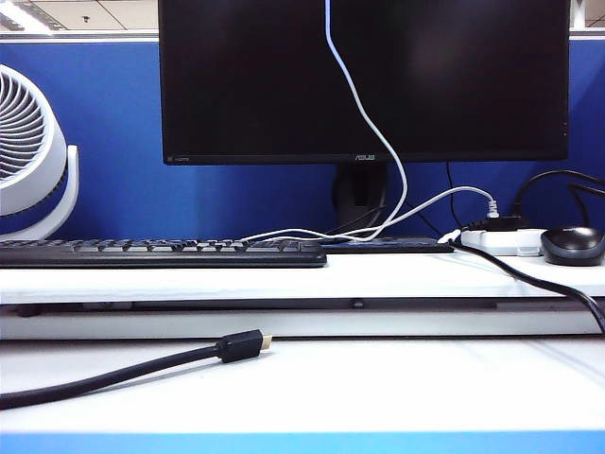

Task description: Pick up the Type-C charging cable and the charging base, insert one end of the Type-C charger into the corresponding slot on the base, and finally place the plugged-in charger back on the table.

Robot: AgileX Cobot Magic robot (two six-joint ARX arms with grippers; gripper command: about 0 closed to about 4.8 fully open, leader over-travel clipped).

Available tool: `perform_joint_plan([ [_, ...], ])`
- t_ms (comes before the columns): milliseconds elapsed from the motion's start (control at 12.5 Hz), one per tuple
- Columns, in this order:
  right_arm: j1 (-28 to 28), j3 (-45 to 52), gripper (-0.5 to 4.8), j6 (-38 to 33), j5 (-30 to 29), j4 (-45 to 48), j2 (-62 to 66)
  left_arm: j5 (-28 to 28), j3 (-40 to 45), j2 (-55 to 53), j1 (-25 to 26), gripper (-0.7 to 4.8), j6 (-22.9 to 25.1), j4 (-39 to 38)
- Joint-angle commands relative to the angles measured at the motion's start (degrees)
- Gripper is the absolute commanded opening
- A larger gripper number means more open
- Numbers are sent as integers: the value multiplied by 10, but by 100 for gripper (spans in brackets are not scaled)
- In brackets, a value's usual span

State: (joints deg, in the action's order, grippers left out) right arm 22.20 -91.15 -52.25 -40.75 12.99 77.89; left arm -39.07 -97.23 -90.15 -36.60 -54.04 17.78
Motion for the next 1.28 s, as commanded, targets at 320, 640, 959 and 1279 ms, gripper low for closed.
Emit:
perform_joint_plan([
  [320, 29, 2, -5, 28, -139, -40, -11, 41, -6, -4, 15, -6, 0, 25],
  [640, 13, 2, -5, 35, -146, -33, -12, 2, -6, -4, 16, -6, 2, 18],
  [959, -26, 1, -5, 45, -153, -34, -21, -61, -6, -4, 22, -6, 9, -14],
  [1279, -37, 2, -5, 60, -182, -53, -26, -66, -6, -4, 33, -6, 11, -28],
])
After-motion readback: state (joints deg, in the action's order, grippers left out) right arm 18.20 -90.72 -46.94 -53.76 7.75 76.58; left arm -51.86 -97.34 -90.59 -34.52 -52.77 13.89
